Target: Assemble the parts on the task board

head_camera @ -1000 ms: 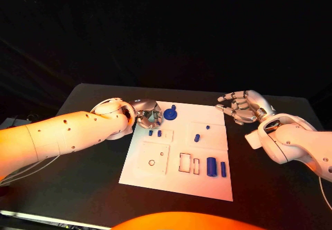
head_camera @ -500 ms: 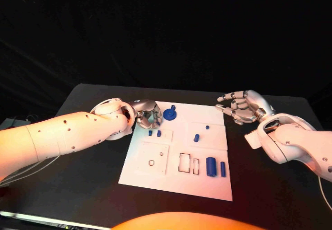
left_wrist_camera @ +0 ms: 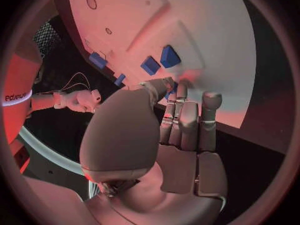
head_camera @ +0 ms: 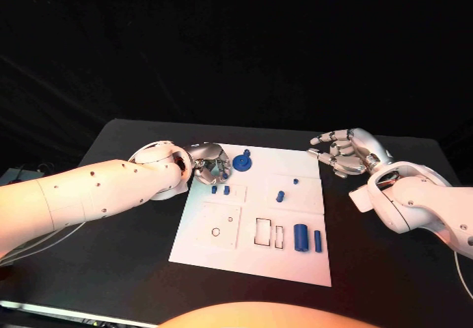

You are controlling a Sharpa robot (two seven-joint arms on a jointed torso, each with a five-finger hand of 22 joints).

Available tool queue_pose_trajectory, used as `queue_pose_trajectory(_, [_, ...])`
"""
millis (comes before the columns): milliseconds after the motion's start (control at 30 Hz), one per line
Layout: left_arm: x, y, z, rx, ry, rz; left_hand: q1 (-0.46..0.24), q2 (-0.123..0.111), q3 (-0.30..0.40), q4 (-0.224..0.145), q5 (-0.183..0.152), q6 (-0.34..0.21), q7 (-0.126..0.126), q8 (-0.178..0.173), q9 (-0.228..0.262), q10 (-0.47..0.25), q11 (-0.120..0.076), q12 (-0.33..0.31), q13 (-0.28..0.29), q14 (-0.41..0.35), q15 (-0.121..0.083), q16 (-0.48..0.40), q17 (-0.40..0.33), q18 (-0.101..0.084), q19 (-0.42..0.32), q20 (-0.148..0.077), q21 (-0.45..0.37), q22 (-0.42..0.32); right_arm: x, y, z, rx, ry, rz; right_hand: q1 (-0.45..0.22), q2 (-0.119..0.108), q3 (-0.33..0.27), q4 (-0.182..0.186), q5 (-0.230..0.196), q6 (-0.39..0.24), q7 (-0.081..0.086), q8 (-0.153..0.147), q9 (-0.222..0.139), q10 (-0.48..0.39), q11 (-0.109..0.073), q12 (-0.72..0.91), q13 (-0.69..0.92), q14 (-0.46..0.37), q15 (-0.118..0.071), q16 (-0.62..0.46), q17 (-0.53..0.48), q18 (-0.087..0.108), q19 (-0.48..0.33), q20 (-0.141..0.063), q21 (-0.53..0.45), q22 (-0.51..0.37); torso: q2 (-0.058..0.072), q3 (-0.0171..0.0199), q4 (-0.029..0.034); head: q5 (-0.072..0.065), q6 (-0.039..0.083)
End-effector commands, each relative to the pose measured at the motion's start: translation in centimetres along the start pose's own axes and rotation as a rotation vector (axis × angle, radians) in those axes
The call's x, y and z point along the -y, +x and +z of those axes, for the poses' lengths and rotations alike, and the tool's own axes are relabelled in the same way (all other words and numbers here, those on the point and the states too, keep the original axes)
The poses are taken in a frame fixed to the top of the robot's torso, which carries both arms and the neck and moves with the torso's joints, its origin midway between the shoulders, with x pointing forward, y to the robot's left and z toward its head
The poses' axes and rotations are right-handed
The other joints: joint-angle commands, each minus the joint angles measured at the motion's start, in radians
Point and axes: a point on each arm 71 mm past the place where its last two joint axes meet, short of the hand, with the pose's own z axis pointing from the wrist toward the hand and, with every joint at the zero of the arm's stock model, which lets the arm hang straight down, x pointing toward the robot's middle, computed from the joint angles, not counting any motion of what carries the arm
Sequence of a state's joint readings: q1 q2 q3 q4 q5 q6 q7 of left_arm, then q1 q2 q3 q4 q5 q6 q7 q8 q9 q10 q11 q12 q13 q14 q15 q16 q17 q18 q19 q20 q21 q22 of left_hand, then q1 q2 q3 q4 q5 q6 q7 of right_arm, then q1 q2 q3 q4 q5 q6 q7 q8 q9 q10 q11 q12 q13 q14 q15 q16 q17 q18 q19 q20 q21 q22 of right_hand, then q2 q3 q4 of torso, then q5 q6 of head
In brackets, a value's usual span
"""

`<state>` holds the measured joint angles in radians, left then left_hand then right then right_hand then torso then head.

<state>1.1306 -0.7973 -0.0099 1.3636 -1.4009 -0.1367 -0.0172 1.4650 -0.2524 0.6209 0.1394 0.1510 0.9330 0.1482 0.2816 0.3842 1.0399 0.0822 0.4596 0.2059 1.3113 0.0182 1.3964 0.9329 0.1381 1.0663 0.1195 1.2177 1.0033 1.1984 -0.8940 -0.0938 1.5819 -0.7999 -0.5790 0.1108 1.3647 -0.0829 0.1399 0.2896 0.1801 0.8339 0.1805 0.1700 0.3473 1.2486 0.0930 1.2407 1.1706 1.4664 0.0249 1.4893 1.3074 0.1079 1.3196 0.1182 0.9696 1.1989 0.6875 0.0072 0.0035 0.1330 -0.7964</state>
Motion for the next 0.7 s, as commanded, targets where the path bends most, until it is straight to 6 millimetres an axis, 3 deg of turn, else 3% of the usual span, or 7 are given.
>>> queue_pose_trajectory(33, [0.16, 0.36, -0.02, -0.025, 0.006, -0.015, -0.009, -0.002, -0.001, 0.003, 0.005, -0.007, 0.001, -0.006, -0.001, -0.004, 0.0, -0.004, 0.002, -0.006, -0.001, -0.003, -0.002, 0.002, -0.005, 0.0, -0.003, 0.0, -0.06, 0.03, -0.01, -0.001, -0.01, -0.004, -0.008, 0.004, 0.006, 0.002, 0.003, 0.004, -0.003, 0.006, -0.001, -0.008, -0.001, -0.007, -0.002, 0.056, -0.009, -0.004, 0.091, 0.011, -0.009, 0.001, -0.007, -0.003, 0.0, -0.0003, 0.0007, 0.0, 0.001])
queue_pose_trajectory(700, [-0.33, 0.13, -0.24, -0.006, -0.009, -0.016, -0.017, -0.019, -0.001, 0.01, 0.005, -0.065, 0.003, -0.056, -0.02, -0.003, -0.001, -0.013, 0.01, -0.015, 0.0, -0.005, -0.016, 0.005, -0.011, 0.003, -0.013, -0.009, 0.09, -0.05, -0.01, 0.005, -0.001, -0.006, -0.008, 0.003, 0.006, 0.001, 0.002, 0.005, -0.003, 0.006, -0.001, -0.014, -0.001, -0.012, -0.009, 0.053, -0.009, -0.011, 0.078, 0.014, -0.017, 0.001, -0.027, -0.015, 0.0, 0.0002, 0.0006, 0.0, 0.002])
